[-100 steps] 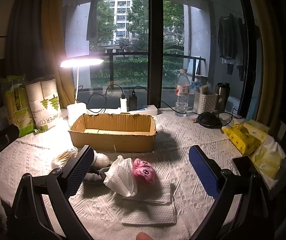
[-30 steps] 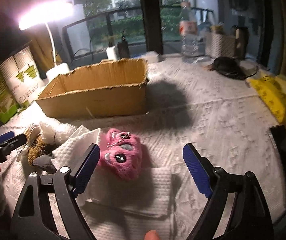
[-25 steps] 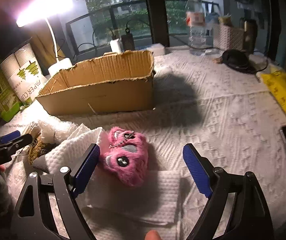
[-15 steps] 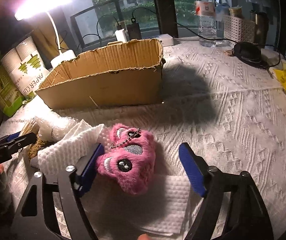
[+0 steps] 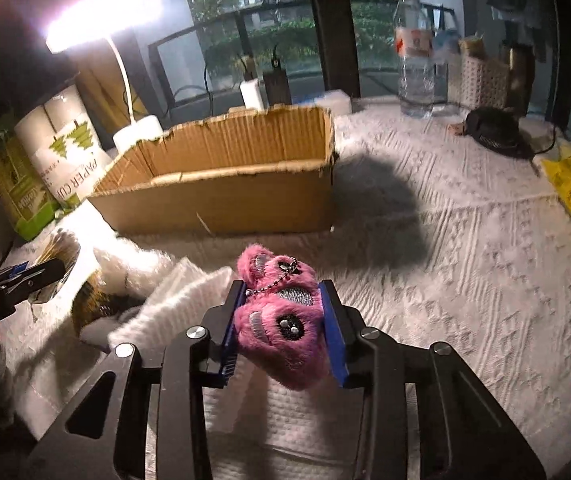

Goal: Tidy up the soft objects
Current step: 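Grasp the pink fuzzy plush with the right gripper while the left gripper grasps the cotton swab bag, then carry the pink plush and swab bag into the cardboard box and open both grippers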

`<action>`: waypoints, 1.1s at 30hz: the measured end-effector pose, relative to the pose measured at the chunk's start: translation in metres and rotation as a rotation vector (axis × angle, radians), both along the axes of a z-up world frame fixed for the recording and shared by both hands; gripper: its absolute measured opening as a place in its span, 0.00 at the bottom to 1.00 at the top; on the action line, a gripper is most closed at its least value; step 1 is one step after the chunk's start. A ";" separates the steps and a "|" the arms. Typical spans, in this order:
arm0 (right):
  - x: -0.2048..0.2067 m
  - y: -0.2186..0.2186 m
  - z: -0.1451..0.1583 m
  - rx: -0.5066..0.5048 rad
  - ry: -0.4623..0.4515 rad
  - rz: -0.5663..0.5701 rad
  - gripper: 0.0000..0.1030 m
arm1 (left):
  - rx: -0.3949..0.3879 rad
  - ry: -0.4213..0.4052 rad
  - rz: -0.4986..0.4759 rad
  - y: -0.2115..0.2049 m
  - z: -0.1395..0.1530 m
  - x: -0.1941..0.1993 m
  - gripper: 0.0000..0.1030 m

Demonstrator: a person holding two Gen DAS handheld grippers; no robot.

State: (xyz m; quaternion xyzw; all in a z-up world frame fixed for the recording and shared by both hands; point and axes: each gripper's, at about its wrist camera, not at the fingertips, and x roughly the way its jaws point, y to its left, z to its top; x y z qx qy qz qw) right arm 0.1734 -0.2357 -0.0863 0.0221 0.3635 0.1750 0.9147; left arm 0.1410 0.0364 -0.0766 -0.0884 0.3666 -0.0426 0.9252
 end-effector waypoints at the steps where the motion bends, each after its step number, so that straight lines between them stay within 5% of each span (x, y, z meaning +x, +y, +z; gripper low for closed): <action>1: -0.001 0.000 0.004 -0.004 -0.014 -0.005 0.37 | 0.004 -0.017 0.002 0.000 0.005 -0.002 0.47; 21: 0.026 0.001 0.060 -0.021 -0.181 0.001 0.37 | 0.118 -0.201 0.040 0.003 0.064 0.028 0.47; 33: 0.058 0.004 0.074 -0.013 -0.219 -0.007 0.37 | 0.093 -0.222 0.039 0.005 0.068 0.065 0.47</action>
